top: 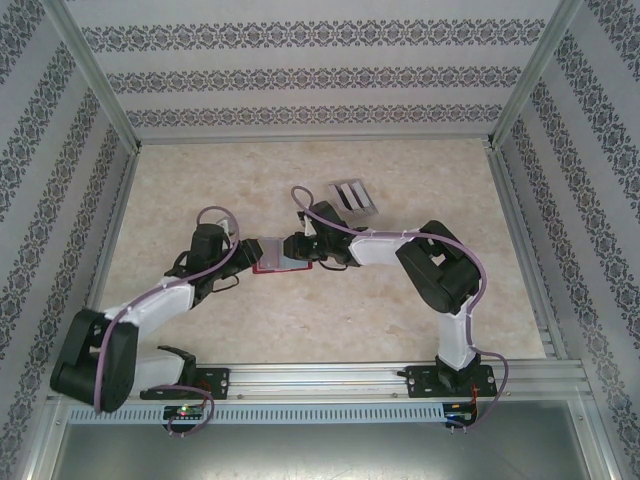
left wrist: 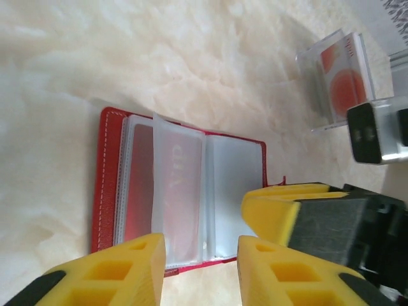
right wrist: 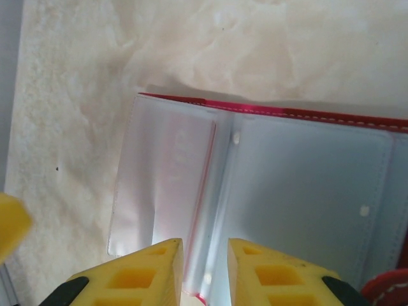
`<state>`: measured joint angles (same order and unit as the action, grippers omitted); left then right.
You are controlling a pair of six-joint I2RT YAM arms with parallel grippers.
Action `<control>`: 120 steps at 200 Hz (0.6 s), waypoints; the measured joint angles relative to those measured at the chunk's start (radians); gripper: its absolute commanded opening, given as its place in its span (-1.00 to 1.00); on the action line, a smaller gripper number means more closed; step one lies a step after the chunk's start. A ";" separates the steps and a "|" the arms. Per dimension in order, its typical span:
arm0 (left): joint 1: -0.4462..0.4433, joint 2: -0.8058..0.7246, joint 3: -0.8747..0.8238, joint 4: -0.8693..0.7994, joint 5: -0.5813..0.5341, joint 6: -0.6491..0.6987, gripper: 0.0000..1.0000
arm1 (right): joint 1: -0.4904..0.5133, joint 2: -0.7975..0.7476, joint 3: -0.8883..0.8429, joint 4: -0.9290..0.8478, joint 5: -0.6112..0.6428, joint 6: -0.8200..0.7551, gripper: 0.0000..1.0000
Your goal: Put the credit cards into the card holder
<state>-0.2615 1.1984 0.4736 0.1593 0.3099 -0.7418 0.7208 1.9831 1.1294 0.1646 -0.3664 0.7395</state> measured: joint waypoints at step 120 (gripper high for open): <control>-0.001 0.029 0.009 -0.148 -0.094 0.097 0.28 | -0.127 -0.158 0.311 -0.575 0.561 -0.452 0.20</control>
<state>-0.2626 1.2270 0.4828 0.0109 0.2157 -0.6449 0.5938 1.8252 1.4406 -0.4099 0.1944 0.2878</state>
